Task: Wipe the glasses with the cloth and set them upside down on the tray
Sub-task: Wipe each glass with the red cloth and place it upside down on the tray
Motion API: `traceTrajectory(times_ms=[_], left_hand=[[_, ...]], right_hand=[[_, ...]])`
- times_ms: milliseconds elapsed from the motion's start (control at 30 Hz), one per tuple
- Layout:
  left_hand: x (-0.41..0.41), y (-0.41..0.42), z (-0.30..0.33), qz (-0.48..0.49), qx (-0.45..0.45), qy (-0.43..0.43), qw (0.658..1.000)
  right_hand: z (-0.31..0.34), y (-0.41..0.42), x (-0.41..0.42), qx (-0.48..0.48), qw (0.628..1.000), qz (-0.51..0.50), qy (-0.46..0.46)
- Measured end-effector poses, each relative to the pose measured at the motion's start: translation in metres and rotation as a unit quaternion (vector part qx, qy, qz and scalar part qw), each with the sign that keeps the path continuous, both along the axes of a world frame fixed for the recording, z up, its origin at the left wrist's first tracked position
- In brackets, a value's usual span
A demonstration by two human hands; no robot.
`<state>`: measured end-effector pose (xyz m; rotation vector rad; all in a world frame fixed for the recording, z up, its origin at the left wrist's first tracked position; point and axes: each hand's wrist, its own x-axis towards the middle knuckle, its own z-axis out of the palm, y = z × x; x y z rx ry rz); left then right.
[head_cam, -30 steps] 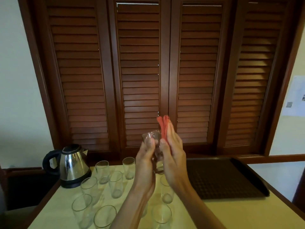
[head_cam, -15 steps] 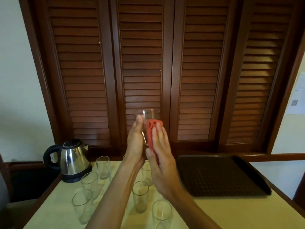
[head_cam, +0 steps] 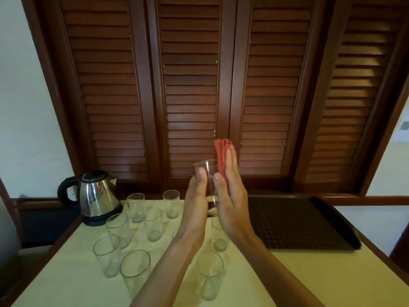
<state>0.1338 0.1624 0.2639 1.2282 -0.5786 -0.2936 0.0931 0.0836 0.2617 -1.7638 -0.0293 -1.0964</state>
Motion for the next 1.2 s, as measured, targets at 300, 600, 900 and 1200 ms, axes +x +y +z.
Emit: traceTrajectory(times_ms=[300,600,900,1200], left_hand=[[-0.033,0.012,-0.063,0.008,0.036,0.042,0.998],[-0.039,0.004,-0.064,0.009,0.073,0.046,0.996],[-0.051,0.01,-0.074,0.01,0.062,0.044,0.997],[-0.037,0.003,-0.073,0.036,0.08,0.047,0.995]], right_hand=[[-0.067,0.014,-0.041,0.052,0.996,0.003,0.073],[-0.076,0.014,-0.051,0.077,0.994,0.017,0.081],[-0.079,0.012,-0.059,0.085,0.993,0.041,0.075],[-0.078,0.008,-0.052,0.07,0.993,0.039,0.082]])
